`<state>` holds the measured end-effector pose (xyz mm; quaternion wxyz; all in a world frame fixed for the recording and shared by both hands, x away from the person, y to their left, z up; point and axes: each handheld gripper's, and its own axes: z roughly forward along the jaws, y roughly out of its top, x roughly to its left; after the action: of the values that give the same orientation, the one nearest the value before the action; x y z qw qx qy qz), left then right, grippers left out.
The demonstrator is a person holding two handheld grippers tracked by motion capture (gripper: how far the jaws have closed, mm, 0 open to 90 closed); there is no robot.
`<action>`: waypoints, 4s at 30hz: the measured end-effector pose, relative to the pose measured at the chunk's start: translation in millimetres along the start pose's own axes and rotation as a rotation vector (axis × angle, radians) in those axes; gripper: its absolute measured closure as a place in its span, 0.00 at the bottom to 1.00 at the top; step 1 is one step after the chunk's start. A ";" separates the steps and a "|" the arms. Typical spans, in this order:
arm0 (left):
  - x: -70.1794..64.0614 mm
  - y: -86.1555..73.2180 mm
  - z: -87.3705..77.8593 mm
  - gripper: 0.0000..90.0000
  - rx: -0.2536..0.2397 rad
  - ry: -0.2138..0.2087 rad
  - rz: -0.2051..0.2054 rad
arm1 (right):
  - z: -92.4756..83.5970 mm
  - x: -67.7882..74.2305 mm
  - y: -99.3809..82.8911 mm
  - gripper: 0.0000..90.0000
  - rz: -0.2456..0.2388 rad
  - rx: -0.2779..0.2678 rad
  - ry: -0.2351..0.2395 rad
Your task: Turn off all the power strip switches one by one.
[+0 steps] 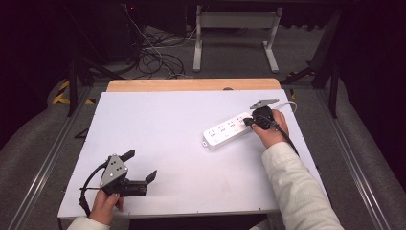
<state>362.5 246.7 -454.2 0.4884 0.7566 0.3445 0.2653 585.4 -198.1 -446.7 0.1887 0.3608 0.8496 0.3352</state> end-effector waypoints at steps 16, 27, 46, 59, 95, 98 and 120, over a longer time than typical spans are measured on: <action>-0.2 0.0 0.2 0.03 0.001 -0.001 0.000 | 3.6 0.5 -1.6 1.00 -0.012 0.007 -0.013; -0.8 -0.2 0.6 0.03 0.002 -0.005 -0.004 | 3.4 -1.0 -5.7 1.00 0.009 0.007 -0.012; -0.3 -0.3 1.0 0.03 0.004 -0.003 -0.003 | 3.3 -1.1 -8.6 1.00 0.026 -0.008 -0.009; -1.2 -0.2 1.8 0.03 0.006 -0.009 -0.004 | 6.5 0.7 -6.9 1.00 0.025 -0.001 -0.009; 1.8 0.1 0.4 0.03 -0.006 0.007 -0.023 | -58.0 9.2 4.5 0.43 -0.033 -0.239 0.004; 2.4 0.3 0.0 0.03 -0.006 0.010 -0.018 | -68.8 12.3 2.1 0.35 -0.021 -0.238 0.013; 1.2 0.4 -0.5 0.03 -0.009 0.014 -0.018 | -134.7 42.6 -45.1 0.17 0.018 -0.342 0.183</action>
<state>363.0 247.9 -453.6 0.4917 0.7493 0.3536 0.2679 459.2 -248.2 -387.0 0.1661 0.2988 0.7906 0.5079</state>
